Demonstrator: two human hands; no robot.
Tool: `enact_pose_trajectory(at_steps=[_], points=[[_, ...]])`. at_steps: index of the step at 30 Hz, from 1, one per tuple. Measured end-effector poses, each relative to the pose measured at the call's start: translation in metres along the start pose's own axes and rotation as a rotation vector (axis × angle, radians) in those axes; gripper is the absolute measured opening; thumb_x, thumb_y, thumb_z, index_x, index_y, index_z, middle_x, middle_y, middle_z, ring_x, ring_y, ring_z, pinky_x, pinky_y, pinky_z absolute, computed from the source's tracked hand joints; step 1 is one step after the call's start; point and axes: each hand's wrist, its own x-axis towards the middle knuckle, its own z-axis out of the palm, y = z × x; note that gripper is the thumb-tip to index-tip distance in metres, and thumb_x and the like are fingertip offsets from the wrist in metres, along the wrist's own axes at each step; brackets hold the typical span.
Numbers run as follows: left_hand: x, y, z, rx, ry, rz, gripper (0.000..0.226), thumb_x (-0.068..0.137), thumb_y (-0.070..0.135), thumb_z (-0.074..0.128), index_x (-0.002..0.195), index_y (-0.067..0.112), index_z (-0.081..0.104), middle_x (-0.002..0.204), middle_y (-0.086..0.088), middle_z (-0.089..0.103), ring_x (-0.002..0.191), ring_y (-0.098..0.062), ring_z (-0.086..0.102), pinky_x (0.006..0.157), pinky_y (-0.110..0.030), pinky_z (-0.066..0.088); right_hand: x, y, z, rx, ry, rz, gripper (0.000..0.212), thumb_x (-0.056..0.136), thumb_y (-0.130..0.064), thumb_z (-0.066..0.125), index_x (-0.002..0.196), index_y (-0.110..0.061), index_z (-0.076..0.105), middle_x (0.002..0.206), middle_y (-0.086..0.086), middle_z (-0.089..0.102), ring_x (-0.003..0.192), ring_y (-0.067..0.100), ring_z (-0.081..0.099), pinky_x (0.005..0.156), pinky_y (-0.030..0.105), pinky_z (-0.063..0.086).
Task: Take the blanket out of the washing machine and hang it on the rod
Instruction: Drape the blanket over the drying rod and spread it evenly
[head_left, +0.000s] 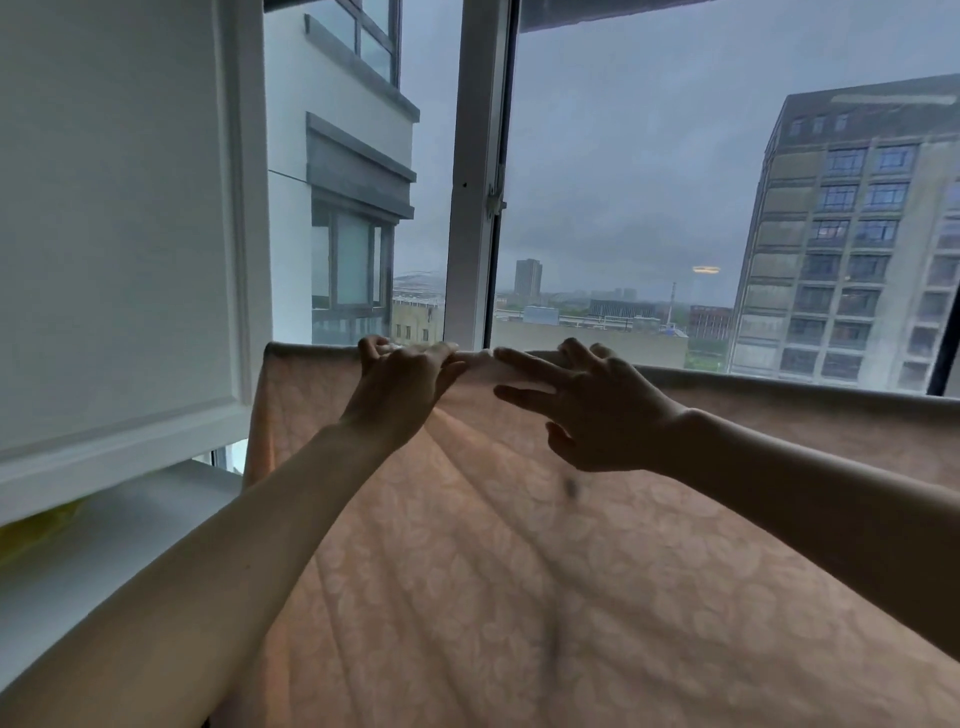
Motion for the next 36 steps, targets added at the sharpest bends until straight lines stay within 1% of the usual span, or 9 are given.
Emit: enact_pose_trajectory(at_steps=[4, 8, 10, 15, 19, 22, 26, 30, 36], points=[[0.002, -0.012, 0.002, 0.065, -0.058, -0.035, 0.05, 0.092, 0.057, 0.032, 0.107, 0.021, 0.064, 0.085, 0.0, 0.07, 0.082, -0.021, 0.065, 0.096, -0.043, 0.027, 0.001, 0.001, -0.001, 0.034, 0.015, -0.019, 0.058, 0.084, -0.033, 0.029, 0.14, -0.033, 0.044, 0.152, 0.008, 0.036, 0.094, 0.034, 0.056, 0.065, 0.042, 0.052], [0.001, -0.019, 0.002, 0.049, -0.08, -0.098, 0.068, 0.085, 0.064, 0.017, 0.11, 0.021, 0.063, 0.083, 0.001, 0.068, 0.082, -0.02, 0.064, 0.096, -0.043, 0.027, 0.007, -0.002, -0.001, 0.077, 0.007, -0.024, 0.064, 0.085, -0.029, 0.026, 0.149, -0.036, 0.021, 0.156, 0.005, 0.028, 0.098, 0.03, 0.056, 0.067, 0.04, 0.052], [-0.002, -0.021, 0.004, 0.014, -0.075, -0.121, 0.073, 0.082, 0.066, 0.014, 0.114, 0.02, 0.062, 0.086, -0.001, 0.068, 0.085, -0.021, 0.063, 0.094, -0.041, 0.029, 0.013, -0.005, -0.001, 0.099, 0.018, 0.02, 0.066, 0.084, -0.029, 0.027, 0.15, -0.031, 0.021, 0.154, 0.005, 0.031, 0.102, 0.029, 0.057, 0.069, 0.041, 0.051], [-0.004, -0.018, 0.012, -0.041, -0.009, -0.188, 0.044, 0.101, 0.042, 0.031, 0.127, 0.019, 0.058, 0.104, -0.01, 0.069, 0.105, -0.026, 0.058, 0.096, -0.041, 0.029, 0.044, -0.013, -0.004, 0.067, -0.019, 0.076, 0.065, 0.083, -0.03, 0.042, 0.146, -0.02, 0.034, 0.147, 0.004, 0.044, 0.127, 0.029, 0.048, 0.096, 0.051, 0.043], [-0.005, -0.021, 0.019, -0.257, 0.127, -0.262, 0.029, 0.097, 0.027, 0.05, 0.12, 0.015, 0.064, 0.099, -0.007, 0.072, 0.098, -0.025, 0.064, 0.094, -0.043, 0.043, 0.057, -0.022, 0.001, 0.125, -0.034, 0.087, 0.067, 0.086, -0.024, 0.044, 0.15, -0.024, 0.025, 0.152, 0.004, 0.037, 0.112, 0.027, 0.057, 0.086, 0.041, 0.048], [-0.004, -0.029, 0.02, -0.304, 0.213, -0.344, 0.021, 0.092, 0.026, 0.06, 0.106, 0.013, 0.068, 0.093, -0.005, 0.073, 0.085, -0.021, 0.069, 0.079, -0.043, 0.056, 0.061, -0.023, 0.007, 0.099, -0.017, 0.071, 0.068, 0.085, -0.024, 0.049, 0.149, -0.028, 0.027, 0.151, 0.003, 0.038, 0.104, 0.028, 0.061, 0.076, 0.039, 0.05], [0.002, -0.036, 0.014, -0.295, 0.213, -0.557, 0.024, 0.093, 0.036, 0.057, 0.102, 0.016, 0.067, 0.099, -0.005, 0.07, 0.089, -0.022, 0.066, 0.079, -0.041, 0.055, 0.068, -0.025, 0.012, 0.048, 0.011, 0.037, 0.063, 0.087, -0.03, 0.049, 0.148, -0.03, 0.031, 0.149, 0.005, 0.041, 0.095, 0.027, 0.064, 0.067, 0.034, 0.051], [0.001, -0.053, 0.01, -0.098, 0.117, -0.689, 0.035, 0.095, 0.041, 0.051, 0.111, 0.012, 0.064, 0.119, -0.012, 0.053, 0.111, -0.03, 0.05, 0.095, -0.043, 0.041, 0.071, -0.027, 0.013, 0.061, 0.034, 0.023, 0.061, 0.089, -0.032, 0.044, 0.148, -0.03, 0.03, 0.15, 0.006, 0.04, 0.094, 0.03, 0.063, 0.066, 0.038, 0.054], [-0.009, -0.065, 0.01, -0.057, 0.217, -0.484, 0.021, 0.095, 0.02, 0.056, 0.1, 0.004, 0.069, 0.106, -0.014, 0.062, 0.102, -0.032, 0.053, 0.094, -0.045, 0.041, 0.072, -0.027, 0.014, 0.06, 0.057, 0.013, 0.059, 0.088, -0.032, 0.042, 0.147, -0.029, 0.032, 0.146, 0.007, 0.044, 0.086, 0.031, 0.063, 0.061, 0.035, 0.053]])
